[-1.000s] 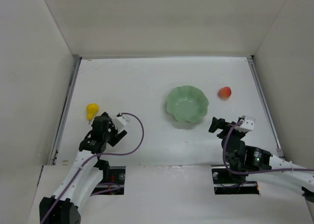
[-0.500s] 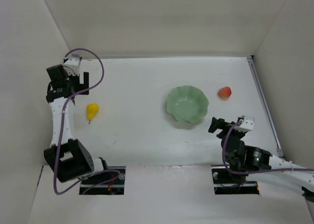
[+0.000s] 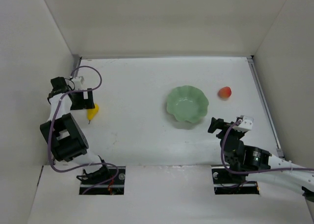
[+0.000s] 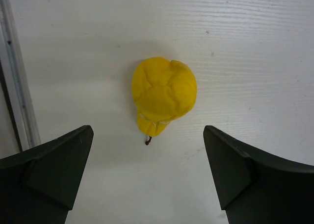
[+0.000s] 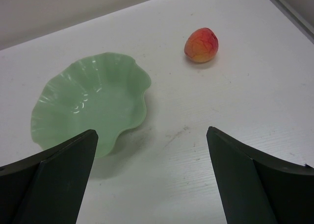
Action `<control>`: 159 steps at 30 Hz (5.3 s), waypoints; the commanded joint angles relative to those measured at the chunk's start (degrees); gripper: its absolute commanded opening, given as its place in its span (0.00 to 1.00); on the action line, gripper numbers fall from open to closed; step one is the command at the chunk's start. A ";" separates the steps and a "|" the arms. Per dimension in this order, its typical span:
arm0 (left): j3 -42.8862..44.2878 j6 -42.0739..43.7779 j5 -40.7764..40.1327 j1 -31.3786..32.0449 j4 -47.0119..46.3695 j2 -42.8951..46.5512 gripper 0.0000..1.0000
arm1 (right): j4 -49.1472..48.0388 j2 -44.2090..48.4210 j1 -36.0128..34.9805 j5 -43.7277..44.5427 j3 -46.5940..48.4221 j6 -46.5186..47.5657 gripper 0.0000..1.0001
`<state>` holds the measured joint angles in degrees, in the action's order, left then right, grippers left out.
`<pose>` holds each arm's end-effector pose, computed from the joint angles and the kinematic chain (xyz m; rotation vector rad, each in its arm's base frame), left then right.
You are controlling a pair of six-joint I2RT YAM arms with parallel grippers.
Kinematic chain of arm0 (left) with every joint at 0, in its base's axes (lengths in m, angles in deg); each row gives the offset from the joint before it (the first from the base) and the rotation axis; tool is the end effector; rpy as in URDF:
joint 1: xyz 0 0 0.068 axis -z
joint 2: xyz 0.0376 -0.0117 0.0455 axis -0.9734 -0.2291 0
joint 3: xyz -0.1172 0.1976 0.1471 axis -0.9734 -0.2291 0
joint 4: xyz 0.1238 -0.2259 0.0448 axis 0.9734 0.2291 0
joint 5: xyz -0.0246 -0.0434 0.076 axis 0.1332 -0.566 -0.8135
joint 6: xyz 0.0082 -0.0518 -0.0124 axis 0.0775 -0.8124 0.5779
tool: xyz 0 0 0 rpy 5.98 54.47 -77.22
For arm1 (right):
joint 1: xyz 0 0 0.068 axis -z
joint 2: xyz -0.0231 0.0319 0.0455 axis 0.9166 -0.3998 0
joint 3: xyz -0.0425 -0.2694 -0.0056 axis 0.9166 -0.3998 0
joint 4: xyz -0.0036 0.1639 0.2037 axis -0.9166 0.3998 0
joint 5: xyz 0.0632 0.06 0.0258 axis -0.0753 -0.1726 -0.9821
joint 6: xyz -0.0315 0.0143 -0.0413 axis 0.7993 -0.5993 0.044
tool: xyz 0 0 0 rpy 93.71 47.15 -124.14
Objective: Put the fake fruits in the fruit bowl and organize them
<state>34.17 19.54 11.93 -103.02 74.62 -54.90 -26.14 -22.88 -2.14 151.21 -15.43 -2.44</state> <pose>0.2888 0.1301 0.2383 -0.0447 2.5365 -0.1115 0.0664 0.0754 0.2459 0.2865 1.6496 0.0665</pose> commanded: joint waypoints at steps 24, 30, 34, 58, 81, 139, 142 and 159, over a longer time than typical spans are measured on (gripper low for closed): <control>-1.50 3.15 -9.84 9.51 -5.73 -6.77 0.09 | -8.62 -6.63 44.88 -43.62 8.02 13.75 1.00; 7.80 3.41 -13.62 25.20 -4.24 2.01 0.08 | -13.36 -12.41 53.49 -48.36 9.34 16.48 1.00; 19.39 3.50 -16.70 43.31 -1.96 -0.25 0.08 | -15.74 -21.99 61.57 -54.60 13.37 14.12 1.00; 47.82 2.18 -12.31 74.82 -3.71 -33.93 0.85 | -22.24 -32.28 74.69 -60.24 14.35 9.10 1.00; 21.11 -7.49 -9.23 39.15 -1.95 -0.01 1.00 | -15.39 -80.44 72.49 -63.58 43.35 2.69 1.00; -4.74 -17.86 -13.01 20.24 -12.14 16.87 1.00 | -1.43 -10.52 63.74 -55.40 11.03 5.40 1.00; -5.89 -18.39 -13.19 18.84 -14.08 17.05 1.00 | -0.63 -8.21 74.75 -57.68 7.24 7.43 1.00; -5.80 -20.67 -12.57 18.30 -16.19 16.17 1.00 | -6.69 -10.14 85.14 -59.18 0.90 -0.74 1.00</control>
<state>28.48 -0.20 -1.14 -84.61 61.09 -39.88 -30.10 -33.13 82.86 91.10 -14.99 -2.13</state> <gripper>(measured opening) 0.997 0.999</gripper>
